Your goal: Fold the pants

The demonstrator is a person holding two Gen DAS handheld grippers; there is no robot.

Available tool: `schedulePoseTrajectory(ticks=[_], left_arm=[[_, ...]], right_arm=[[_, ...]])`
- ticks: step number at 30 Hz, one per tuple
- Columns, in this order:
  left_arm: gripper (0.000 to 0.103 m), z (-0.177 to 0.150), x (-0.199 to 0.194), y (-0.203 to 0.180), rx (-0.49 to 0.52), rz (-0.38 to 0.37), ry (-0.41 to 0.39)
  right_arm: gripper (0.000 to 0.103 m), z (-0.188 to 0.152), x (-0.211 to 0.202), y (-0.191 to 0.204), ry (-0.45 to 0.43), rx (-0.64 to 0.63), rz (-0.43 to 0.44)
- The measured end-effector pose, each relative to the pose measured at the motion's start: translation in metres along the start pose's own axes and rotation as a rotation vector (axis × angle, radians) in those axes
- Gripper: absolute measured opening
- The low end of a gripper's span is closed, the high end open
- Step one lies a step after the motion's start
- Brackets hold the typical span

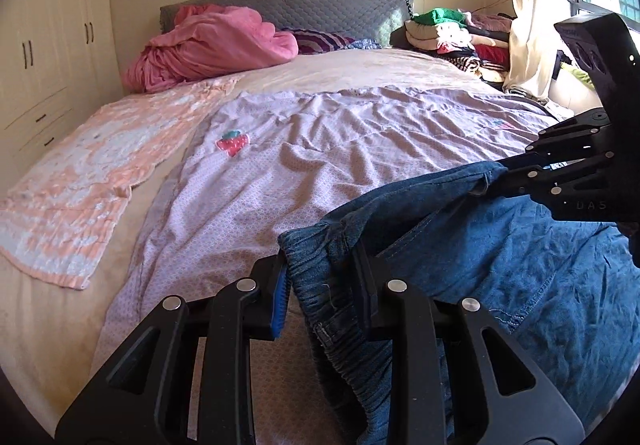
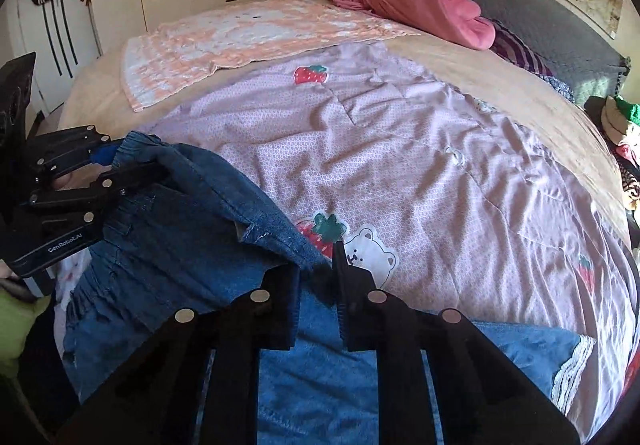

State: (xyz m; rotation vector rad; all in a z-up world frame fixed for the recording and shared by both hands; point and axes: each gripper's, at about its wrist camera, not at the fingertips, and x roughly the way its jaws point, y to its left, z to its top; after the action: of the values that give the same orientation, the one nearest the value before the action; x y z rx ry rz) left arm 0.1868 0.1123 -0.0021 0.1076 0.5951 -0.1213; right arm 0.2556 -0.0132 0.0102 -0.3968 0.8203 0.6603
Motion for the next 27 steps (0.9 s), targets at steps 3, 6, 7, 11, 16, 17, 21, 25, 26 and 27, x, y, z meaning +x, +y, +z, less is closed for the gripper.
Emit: schedulePoseTrajectory(ticks=[3,6,7,11,16,17,21,25,26,27], left_arm=[[0.019,0.0,-0.015,-0.01,0.045,0.022,-0.062],[0.019,-0.005,-0.032,-0.023,0.093,0.03,-0.108],[0.019,-0.008,-0.038,-0.026,0.103,0.029,-0.115],[0.02,-0.023,-0.064,-0.038,0.132,0.014,-0.133],[0.021,-0.046,-0.092,-0.049,0.18,-0.025,-0.121],[0.023,-0.051,-0.096,-0.05,0.186,-0.035,-0.114],[0.023,-0.073,-0.109,-0.055,0.232,-0.067,-0.069],[0.023,-0.094,-0.118,-0.057,0.255,-0.083,-0.01],[0.023,-0.099,-0.119,-0.058,0.259,-0.084,0.005],[0.023,-0.103,-0.12,-0.058,0.261,-0.084,0.017]], right_arm=[[0.014,-0.008,-0.021,0.008,-0.039,0.007,-0.04],[0.014,-0.019,-0.041,0.015,-0.075,0.016,-0.062],[0.014,-0.024,-0.049,0.017,-0.083,0.031,-0.059],[0.014,-0.048,-0.074,0.033,-0.117,0.046,-0.066],[0.014,-0.085,-0.096,0.053,-0.12,0.068,-0.016],[0.014,-0.091,-0.097,0.057,-0.113,0.072,-0.006],[0.014,-0.121,-0.103,0.074,-0.089,0.081,0.037],[0.014,-0.144,-0.103,0.093,-0.065,0.065,0.067],[0.014,-0.149,-0.103,0.096,-0.061,0.06,0.071],[0.014,-0.153,-0.102,0.099,-0.054,0.059,0.074]])
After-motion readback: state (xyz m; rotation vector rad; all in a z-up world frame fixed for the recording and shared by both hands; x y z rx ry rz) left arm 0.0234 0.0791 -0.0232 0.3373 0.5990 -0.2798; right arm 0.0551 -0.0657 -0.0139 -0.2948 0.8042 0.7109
